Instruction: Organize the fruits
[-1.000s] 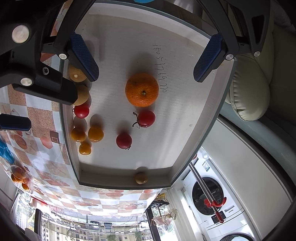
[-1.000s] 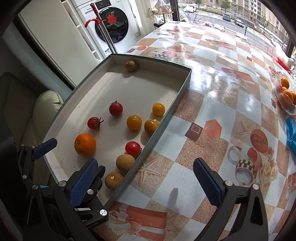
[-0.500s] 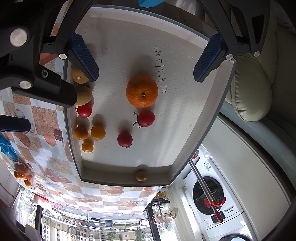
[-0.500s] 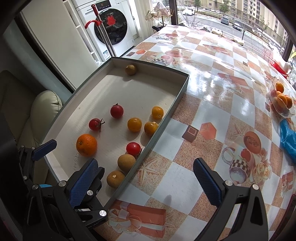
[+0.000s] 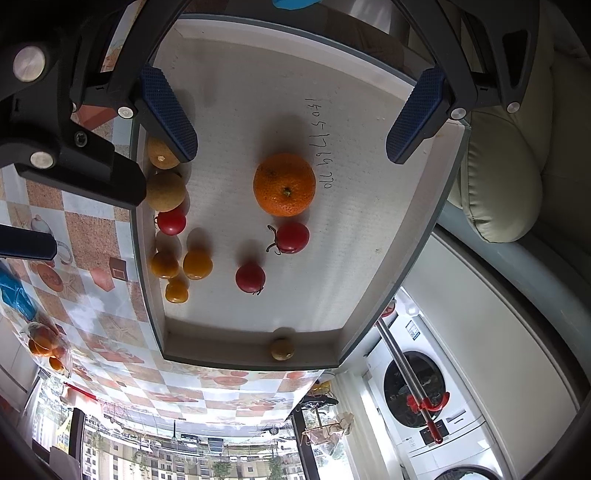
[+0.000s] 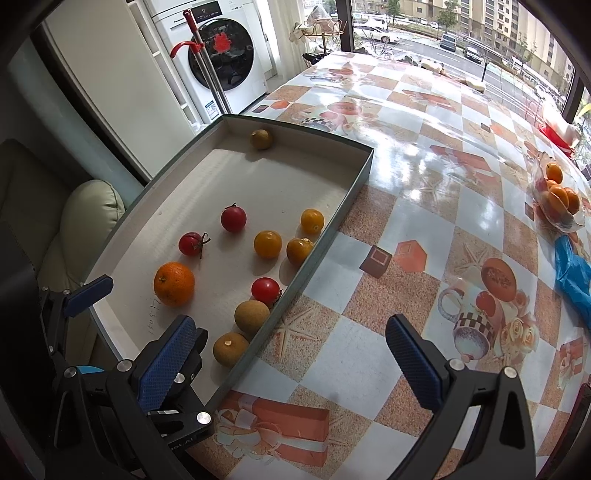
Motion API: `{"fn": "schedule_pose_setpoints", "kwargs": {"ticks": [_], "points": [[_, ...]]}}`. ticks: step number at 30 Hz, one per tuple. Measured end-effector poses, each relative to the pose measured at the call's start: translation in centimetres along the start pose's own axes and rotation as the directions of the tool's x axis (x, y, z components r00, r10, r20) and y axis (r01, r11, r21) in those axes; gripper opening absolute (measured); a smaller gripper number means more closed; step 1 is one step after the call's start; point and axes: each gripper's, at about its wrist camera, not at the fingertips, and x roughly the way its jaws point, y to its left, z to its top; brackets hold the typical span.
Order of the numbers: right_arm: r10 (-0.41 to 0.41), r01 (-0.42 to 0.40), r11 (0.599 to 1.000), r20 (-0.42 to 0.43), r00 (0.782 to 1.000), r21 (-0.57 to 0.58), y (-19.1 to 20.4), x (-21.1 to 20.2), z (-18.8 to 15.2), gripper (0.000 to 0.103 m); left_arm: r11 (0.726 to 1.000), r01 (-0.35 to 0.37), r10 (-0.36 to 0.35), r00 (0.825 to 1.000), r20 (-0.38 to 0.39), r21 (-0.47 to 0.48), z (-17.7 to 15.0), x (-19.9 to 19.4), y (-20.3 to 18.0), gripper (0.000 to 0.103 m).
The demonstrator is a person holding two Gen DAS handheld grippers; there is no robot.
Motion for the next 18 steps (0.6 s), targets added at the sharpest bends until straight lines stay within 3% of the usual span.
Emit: {"fn": "schedule_pose_setpoints", "kwargs": {"ticks": [18], "points": [[-0.008,0.008,1.0,0.025,1.0,0.0,0.1,-1.3,-0.4,0.103,1.0,-0.002,0.002,1.0,0.026,0.008,-0.2,-1.3,-0.4,0.103]]}}
